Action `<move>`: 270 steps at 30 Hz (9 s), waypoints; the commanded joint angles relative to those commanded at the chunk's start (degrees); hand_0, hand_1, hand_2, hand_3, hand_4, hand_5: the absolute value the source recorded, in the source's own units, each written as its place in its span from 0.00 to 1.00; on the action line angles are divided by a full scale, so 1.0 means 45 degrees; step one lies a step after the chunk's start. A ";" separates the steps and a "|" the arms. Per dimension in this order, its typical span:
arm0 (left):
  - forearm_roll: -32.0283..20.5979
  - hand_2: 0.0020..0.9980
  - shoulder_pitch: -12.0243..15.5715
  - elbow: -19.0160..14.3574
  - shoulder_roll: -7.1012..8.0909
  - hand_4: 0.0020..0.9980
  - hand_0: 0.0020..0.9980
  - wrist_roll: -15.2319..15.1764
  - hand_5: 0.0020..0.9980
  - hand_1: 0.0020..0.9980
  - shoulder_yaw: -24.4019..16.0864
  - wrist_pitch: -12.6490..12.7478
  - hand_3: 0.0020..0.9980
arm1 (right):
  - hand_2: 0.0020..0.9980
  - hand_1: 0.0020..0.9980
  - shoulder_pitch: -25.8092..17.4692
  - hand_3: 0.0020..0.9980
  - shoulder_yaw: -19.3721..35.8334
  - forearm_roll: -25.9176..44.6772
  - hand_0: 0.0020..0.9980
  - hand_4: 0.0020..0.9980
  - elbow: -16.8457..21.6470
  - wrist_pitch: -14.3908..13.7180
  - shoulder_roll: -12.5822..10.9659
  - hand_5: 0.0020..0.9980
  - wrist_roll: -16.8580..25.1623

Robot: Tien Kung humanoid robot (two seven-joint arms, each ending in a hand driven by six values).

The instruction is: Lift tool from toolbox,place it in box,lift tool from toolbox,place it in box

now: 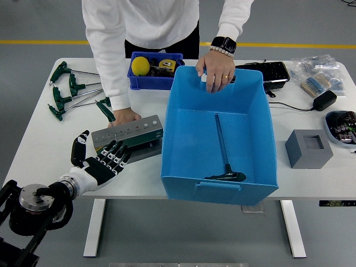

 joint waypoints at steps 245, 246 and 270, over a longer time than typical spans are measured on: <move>2.0603 0.89 -1.1613 0.7591 -0.1180 1.00 0.58 -0.1854 0.64 0.69 1.1402 -0.9348 0.75 | 0.72 0.64 0.0485 0.59 0.0366 -0.1002 0.67 0.85 0.0124 -0.0083 -0.0317 0.75 -0.0129; 2.0606 0.89 -1.1617 0.7556 -0.1167 1.00 0.58 -0.1841 0.64 0.69 1.1318 -0.9433 0.75 | 0.72 0.64 0.0484 0.59 0.0363 -0.0998 0.67 0.85 0.0124 -0.0082 -0.0318 0.75 -0.0127; 1.7309 0.72 -0.8303 0.5091 -0.0700 1.00 0.57 -0.2168 0.71 0.63 0.4019 -0.6456 0.67 | 0.72 0.65 0.0394 0.59 0.0098 -0.0449 0.67 0.85 0.0090 -0.0051 -0.0211 0.75 -0.0006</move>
